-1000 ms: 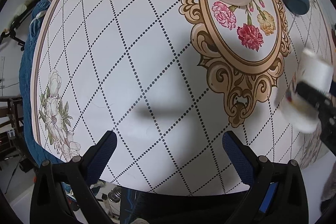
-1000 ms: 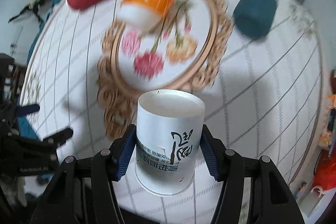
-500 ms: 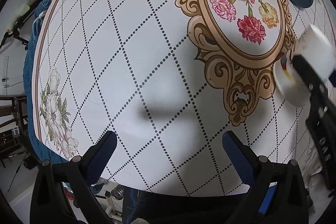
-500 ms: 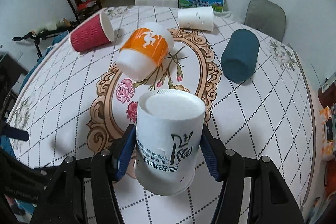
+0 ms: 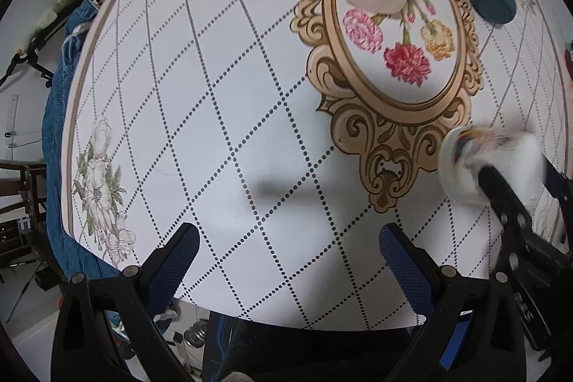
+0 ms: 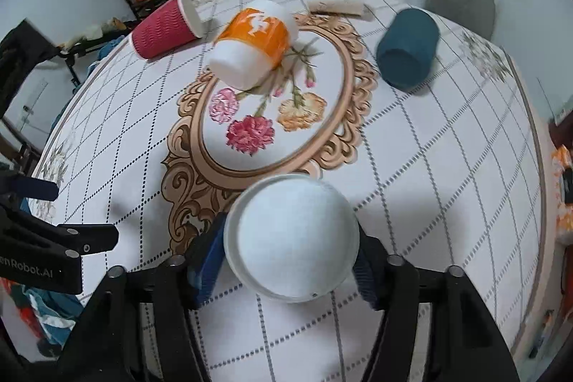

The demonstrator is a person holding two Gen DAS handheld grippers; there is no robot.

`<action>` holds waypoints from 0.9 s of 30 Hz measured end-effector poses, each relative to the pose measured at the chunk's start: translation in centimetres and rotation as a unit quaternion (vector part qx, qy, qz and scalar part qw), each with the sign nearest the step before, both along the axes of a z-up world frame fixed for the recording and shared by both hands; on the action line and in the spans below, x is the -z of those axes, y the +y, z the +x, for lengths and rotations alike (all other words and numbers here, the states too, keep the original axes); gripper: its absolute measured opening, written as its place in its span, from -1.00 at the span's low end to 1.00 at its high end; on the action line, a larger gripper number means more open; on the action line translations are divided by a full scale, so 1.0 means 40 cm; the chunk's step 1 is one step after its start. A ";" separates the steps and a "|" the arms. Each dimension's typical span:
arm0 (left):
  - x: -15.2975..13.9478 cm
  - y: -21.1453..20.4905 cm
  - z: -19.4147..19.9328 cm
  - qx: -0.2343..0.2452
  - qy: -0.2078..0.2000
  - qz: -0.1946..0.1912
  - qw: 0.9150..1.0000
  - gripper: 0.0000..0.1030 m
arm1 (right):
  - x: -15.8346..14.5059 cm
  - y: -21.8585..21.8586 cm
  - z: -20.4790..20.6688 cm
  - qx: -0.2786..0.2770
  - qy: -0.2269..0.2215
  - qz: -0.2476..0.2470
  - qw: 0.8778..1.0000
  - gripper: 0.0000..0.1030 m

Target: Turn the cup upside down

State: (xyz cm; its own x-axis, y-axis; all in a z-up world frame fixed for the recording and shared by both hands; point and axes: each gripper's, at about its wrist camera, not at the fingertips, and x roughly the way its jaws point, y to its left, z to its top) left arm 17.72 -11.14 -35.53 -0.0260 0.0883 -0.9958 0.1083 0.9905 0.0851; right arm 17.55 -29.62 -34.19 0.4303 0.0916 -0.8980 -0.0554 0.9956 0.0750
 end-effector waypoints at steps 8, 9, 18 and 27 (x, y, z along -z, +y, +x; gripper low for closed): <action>-0.140 -0.025 -0.049 0.011 -0.060 -0.020 0.998 1.00 | -0.118 -0.084 -0.072 0.086 0.025 -0.003 0.996 0.84; -0.163 -0.028 -0.058 0.015 -0.070 -0.023 0.997 1.00 | -0.136 -0.092 -0.083 0.099 0.025 -0.009 0.995 0.85; -0.325 -0.022 -0.112 0.056 -0.163 -0.038 0.984 1.00 | -0.311 -0.081 -0.206 0.152 -0.020 -0.051 0.987 0.91; -0.491 0.030 -0.225 0.084 -0.229 -0.068 0.967 0.99 | -0.512 0.017 -0.375 0.181 -0.087 -0.068 0.977 0.91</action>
